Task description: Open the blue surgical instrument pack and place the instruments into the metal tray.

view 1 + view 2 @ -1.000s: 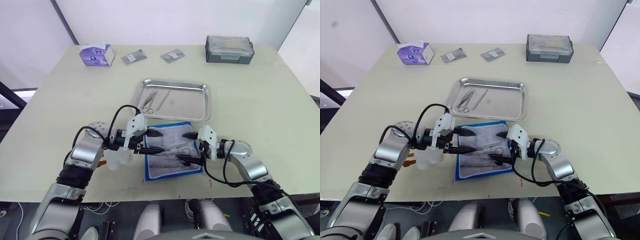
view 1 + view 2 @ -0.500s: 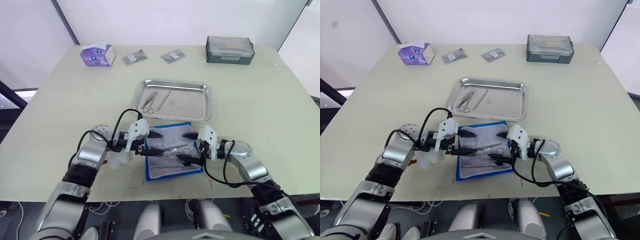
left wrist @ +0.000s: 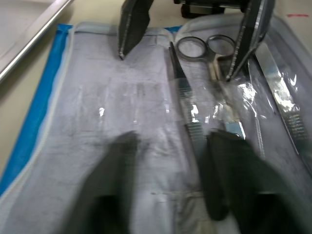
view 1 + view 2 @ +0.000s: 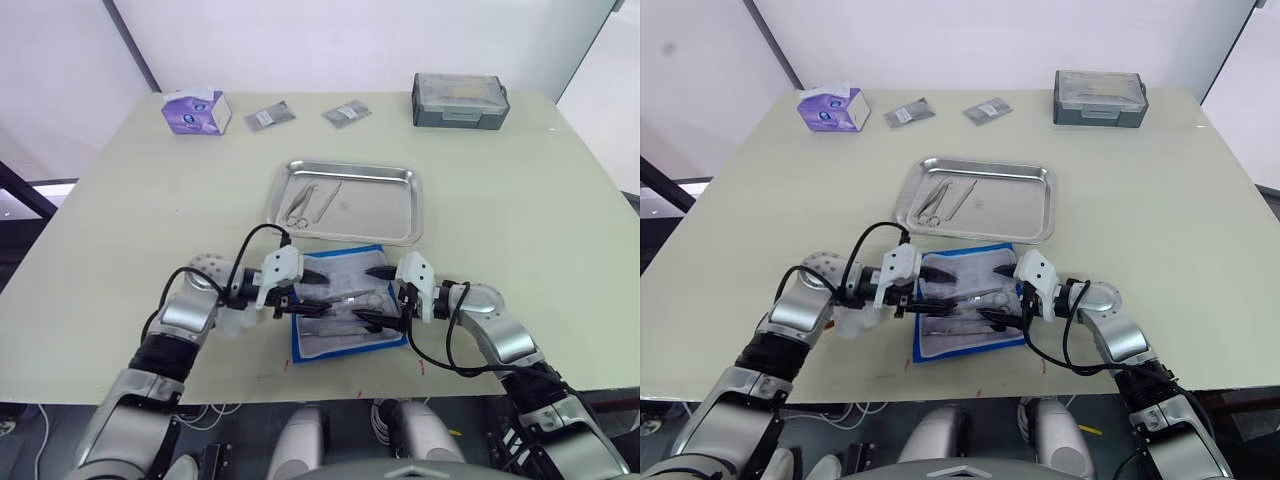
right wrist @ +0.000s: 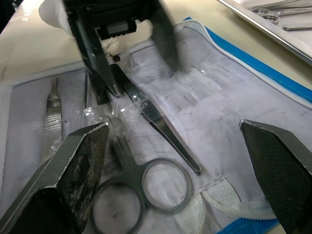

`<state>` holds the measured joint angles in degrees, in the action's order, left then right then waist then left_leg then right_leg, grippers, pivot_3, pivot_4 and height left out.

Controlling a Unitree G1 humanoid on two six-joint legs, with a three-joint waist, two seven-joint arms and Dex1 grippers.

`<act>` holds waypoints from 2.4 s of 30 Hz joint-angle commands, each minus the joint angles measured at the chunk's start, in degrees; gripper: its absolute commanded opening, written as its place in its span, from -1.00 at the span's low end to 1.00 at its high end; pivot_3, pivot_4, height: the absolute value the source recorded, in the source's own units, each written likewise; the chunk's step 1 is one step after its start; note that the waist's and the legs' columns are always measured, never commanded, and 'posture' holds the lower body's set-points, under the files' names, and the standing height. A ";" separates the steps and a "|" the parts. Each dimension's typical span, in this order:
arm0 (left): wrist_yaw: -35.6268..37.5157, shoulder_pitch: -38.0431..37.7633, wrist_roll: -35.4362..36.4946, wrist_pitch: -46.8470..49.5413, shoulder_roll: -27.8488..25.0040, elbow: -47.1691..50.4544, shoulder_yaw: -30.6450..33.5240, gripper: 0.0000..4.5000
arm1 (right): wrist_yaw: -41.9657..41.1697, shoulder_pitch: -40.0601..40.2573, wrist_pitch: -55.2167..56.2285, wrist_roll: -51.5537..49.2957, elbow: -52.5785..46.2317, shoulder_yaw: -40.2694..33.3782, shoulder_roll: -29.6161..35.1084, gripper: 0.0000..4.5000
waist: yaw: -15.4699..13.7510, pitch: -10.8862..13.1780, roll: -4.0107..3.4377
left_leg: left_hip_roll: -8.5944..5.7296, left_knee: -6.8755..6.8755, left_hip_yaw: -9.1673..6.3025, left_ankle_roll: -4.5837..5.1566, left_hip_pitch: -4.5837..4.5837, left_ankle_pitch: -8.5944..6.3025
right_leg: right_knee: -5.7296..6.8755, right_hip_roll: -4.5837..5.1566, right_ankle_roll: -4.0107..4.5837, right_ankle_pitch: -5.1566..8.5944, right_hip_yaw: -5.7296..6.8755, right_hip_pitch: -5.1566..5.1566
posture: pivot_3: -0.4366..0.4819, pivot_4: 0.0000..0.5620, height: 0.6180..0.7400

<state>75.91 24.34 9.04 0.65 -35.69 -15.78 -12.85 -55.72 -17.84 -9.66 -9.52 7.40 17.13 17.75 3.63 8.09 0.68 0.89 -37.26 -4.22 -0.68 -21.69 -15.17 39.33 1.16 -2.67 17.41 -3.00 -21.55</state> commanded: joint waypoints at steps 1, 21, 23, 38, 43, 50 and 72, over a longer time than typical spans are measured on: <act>1.18 -2.68 -2.27 1.29 -0.38 -1.10 -3.10 -0.69 | 0.23 2.38 -3.12 1.61 3.70 2.20 0.39 1.00 | 0.02 -0.05 -0.07 | 0.00 0.00 0.01 0.00 0.00 0.00 | 0.00 0.00 0.00 0.00 -0.01 0.00 | -0.05 -0.47 0.96; 6.58 3.53 1.24 15.14 -4.97 6.36 -2.82 -0.97 | -0.04 2.34 -3.16 1.67 3.89 2.62 0.68 1.00 | 0.35 -0.07 -0.12 | 0.03 0.05 0.00 0.02 -0.03 -0.01 | -0.06 -0.08 0.00 0.01 -0.01 -0.02 | -0.05 -0.47 0.96; 6.66 4.29 0.97 17.81 -6.09 7.89 -3.35 -0.97 | 0.01 2.33 -3.02 1.79 3.97 2.75 0.66 1.00 | 0.34 -0.06 -0.13 | 0.06 0.05 -0.03 0.02 -0.04 -0.01 | -0.07 -0.10 0.00 0.01 0.02 -0.02 | -0.05 -0.47 0.96; 6.60 7.59 1.28 28.23 -10.24 12.55 -3.75 -0.97 | 0.23 2.63 -3.07 1.73 3.86 2.74 0.53 1.00 | 0.24 -0.04 -0.12 | 0.06 0.05 -0.03 0.02 -0.04 -0.01 | -0.07 -0.10 0.00 0.01 0.02 -0.01 | -0.05 -0.47 0.96; 7.58 7.35 2.35 29.34 -12.75 13.85 -3.06 -0.97 | 0.10 2.58 -3.04 1.70 3.95 2.78 0.54 1.00 | 0.22 -0.03 -0.13 | 0.06 0.05 -0.03 0.02 -0.04 -0.01 | -0.07 -0.10 0.00 0.01 0.02 -0.02 | -0.05 -0.47 0.96; 9.62 7.06 3.62 29.79 -16.30 14.23 -1.98 -0.97 | -0.39 2.37 -2.91 1.61 4.31 2.87 0.56 1.00 | 0.26 0.00 -0.13 | 0.06 0.05 -0.02 0.02 -0.04 -0.01 | -0.07 -0.11 0.01 0.01 0.02 -0.02 | -0.05 -0.47 0.96; 16.59 9.07 15.73 25.24 -32.61 8.74 0.16 -0.97 | -0.78 2.31 -2.51 1.72 4.52 2.67 0.99 1.00 | 0.14 0.20 0.02 | 0.10 0.05 -0.01 0.02 -0.04 -0.01 | -0.09 -0.12 0.01 0.03 0.04 -0.03 | -0.05 -0.47 0.96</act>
<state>89.47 31.75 23.04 26.87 -68.38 -6.51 -13.97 -56.10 -18.08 -9.60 -9.54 7.22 17.55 17.95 3.77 8.29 0.70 0.99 -37.21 -4.23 -0.66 -21.73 -15.18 39.24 1.04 -2.66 17.44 -2.96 -21.58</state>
